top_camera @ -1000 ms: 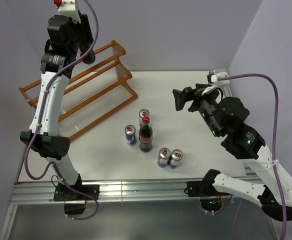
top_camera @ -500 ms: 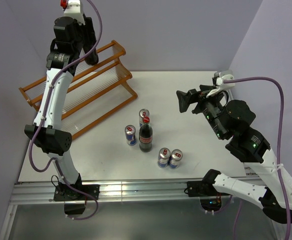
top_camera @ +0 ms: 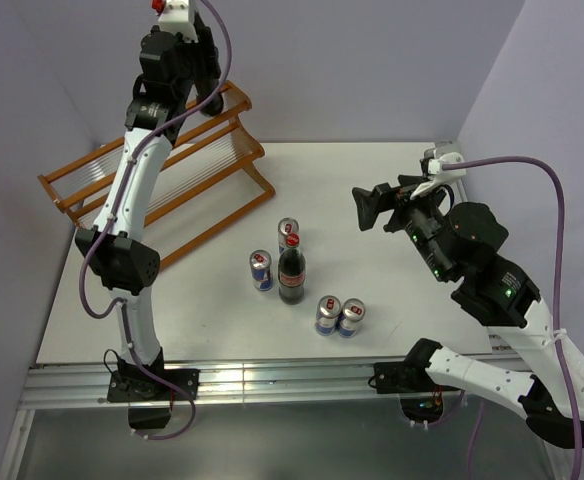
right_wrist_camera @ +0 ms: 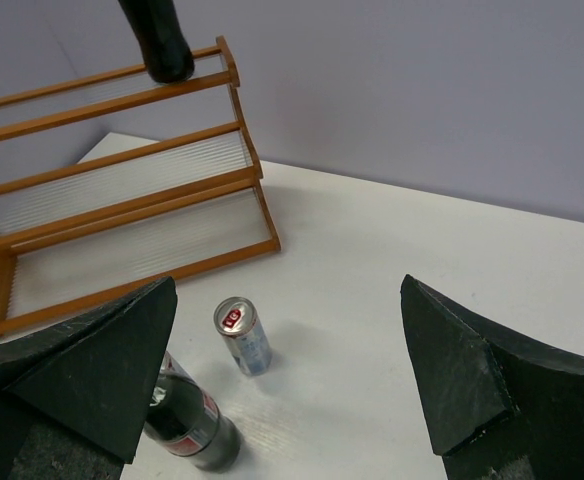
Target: Place and organize the beverage onto the shelf
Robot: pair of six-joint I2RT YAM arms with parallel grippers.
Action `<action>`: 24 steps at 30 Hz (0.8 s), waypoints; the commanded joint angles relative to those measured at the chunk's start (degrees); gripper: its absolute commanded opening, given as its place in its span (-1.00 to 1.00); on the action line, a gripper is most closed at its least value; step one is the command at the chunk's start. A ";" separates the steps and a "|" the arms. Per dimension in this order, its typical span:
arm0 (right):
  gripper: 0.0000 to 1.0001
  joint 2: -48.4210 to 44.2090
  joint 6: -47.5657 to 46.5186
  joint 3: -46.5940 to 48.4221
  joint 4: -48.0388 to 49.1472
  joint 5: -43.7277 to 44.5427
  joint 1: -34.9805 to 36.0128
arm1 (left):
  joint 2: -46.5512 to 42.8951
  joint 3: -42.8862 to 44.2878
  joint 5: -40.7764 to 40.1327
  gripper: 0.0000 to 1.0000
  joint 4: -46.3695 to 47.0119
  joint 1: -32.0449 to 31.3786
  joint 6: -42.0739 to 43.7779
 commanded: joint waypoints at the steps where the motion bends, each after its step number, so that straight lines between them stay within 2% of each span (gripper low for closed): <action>1: 1.00 -0.66 0.18 -0.46 0.49 0.12 -0.36 | 0.38 4.20 1.09 -0.99 10.20 -1.60 -0.90; 15: 1.00 -0.40 -0.17 -1.42 1.11 -0.94 -0.36 | 5.12 4.02 2.32 -0.99 10.30 -2.92 -1.25; 16: 1.00 -0.31 -0.17 -1.42 1.28 -1.02 -0.36 | 5.30 4.11 2.32 -0.92 10.21 -3.01 -0.99; 19: 1.00 -0.14 -0.17 -1.51 1.11 -1.02 -0.36 | 5.56 4.55 2.24 -0.48 9.33 -3.10 -0.28; 20: 1.00 -0.14 -0.17 -1.51 1.11 -1.02 -0.45 | 5.48 4.46 2.15 -0.23 9.24 -3.10 -0.11; 24: 1.00 -0.05 -0.08 -1.51 1.11 -1.11 -0.45 | 4.60 2.97 1.88 0.19 9.59 -3.10 0.51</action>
